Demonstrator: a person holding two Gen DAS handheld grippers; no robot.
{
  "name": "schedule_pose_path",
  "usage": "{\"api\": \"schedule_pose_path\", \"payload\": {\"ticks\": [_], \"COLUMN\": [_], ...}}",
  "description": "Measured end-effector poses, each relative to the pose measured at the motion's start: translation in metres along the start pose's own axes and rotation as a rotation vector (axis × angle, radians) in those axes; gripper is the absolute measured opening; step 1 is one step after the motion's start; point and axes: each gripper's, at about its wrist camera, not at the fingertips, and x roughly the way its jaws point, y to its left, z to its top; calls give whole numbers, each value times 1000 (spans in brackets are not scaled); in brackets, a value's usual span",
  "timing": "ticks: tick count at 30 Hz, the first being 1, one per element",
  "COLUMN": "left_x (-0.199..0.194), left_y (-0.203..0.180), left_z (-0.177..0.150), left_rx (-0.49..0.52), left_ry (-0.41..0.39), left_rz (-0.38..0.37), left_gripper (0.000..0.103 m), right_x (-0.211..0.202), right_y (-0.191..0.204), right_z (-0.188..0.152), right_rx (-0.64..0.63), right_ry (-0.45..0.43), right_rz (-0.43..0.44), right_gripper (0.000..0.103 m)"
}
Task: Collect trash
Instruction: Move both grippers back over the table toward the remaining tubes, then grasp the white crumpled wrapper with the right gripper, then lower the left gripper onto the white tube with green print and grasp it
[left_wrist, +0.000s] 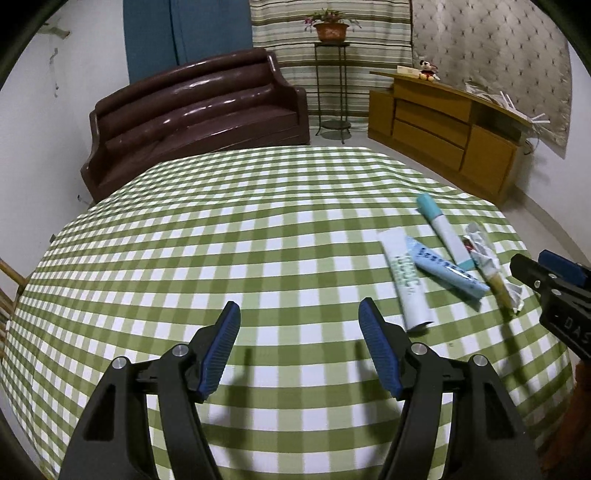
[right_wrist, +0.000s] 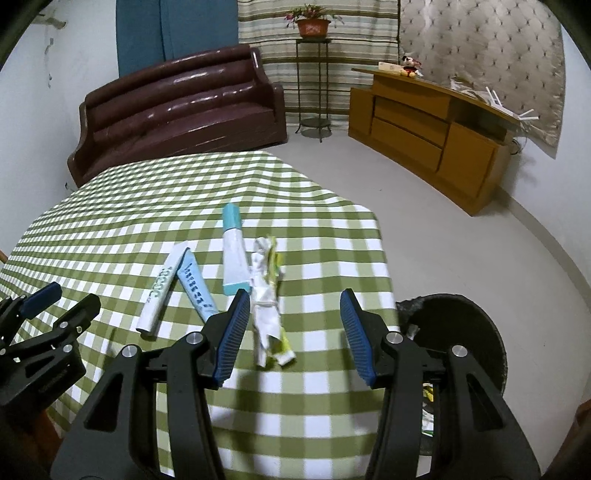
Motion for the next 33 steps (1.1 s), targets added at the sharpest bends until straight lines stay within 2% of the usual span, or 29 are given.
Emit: {"api": "schedule_pose_path", "payload": {"ticks": [11, 19, 26, 33], "left_x": [7, 12, 11, 12], "left_y": [11, 8, -5, -21], "left_z": [1, 5, 9, 14], "left_rx": [-21, -11, 6, 20], "left_ry": [9, 13, 9, 13], "left_rz": [-13, -38, -50, -70], "left_gripper": [66, 69, 69, 71], "right_x": [29, 42, 33, 14], "right_y": [18, 24, 21, 1], "right_z": [8, 7, 2, -3], "right_rx": [-35, -56, -47, -13], "right_ry": [74, 98, 68, 33], "right_rz": [-18, -15, -4, -16], "right_gripper": [48, 19, 18, 18]}}
